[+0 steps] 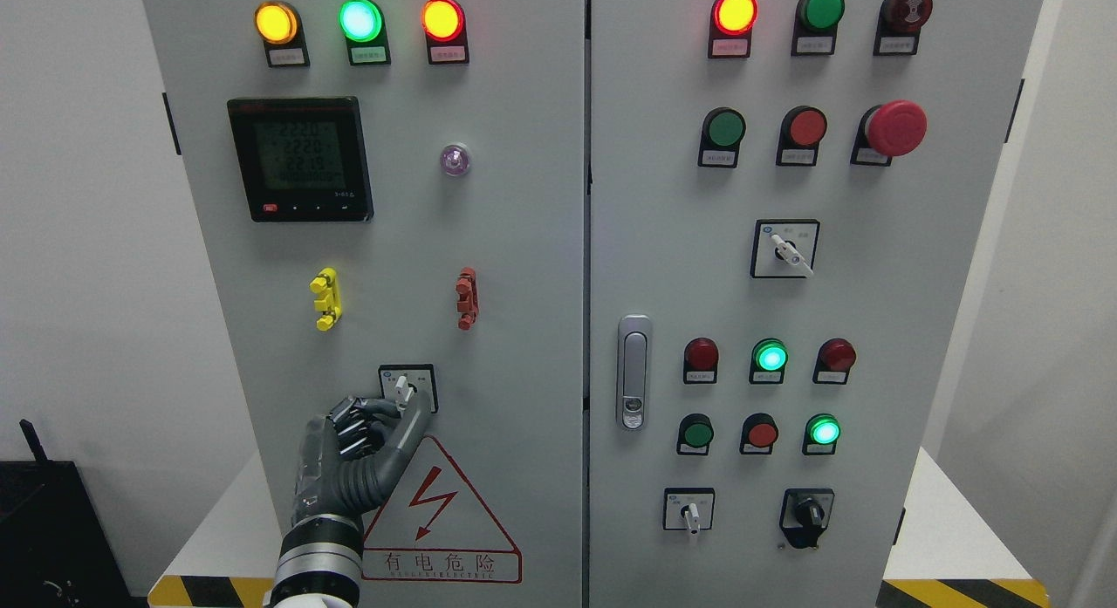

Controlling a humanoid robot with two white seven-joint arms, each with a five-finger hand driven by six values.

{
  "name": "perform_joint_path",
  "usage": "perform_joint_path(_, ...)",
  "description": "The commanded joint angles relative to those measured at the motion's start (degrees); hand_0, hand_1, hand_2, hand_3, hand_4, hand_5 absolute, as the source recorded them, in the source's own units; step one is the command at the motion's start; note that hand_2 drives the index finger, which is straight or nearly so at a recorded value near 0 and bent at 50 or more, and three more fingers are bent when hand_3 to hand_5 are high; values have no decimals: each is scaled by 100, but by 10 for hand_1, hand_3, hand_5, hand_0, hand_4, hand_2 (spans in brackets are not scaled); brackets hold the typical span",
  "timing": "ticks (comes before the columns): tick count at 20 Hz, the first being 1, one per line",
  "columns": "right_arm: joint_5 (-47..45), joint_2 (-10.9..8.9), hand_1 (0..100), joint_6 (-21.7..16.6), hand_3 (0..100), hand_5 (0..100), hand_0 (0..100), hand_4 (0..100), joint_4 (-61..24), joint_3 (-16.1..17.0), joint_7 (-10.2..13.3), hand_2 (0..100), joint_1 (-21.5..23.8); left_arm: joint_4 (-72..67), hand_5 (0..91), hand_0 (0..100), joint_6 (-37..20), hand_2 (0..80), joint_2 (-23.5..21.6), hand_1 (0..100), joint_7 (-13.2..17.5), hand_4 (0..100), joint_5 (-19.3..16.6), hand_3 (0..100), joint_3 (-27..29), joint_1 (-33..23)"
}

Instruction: Turn on light switch 1

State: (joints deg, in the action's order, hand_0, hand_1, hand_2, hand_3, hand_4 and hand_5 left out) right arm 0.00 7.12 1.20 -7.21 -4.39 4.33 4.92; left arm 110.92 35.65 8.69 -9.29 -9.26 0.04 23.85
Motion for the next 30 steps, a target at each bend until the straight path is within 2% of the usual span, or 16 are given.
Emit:
perform_joint_path(1,-141,0,0,3,0,0,0,0,0,0,-3,0,0,-44,756,163,47,585,1,657,7,895,-5,908,189,14)
perform_joint_path(11,-141,0,0,3,0,0,0,0,0,0,-3,0,0,-53,760,228,92,587,10,645,7,895,-5,911,189,58)
perform_joint_path(27,-141,0,0,3,0,0,0,0,0,0,-3,0,0,-53,762,243,92,592,10,623,7,895,3,912,189,93)
perform_joint_path(30,-141,0,0,3,0,0,0,0,0,0,-3,0,0,-53,762,279,92,593,10,618,7,895,3,912,189,93)
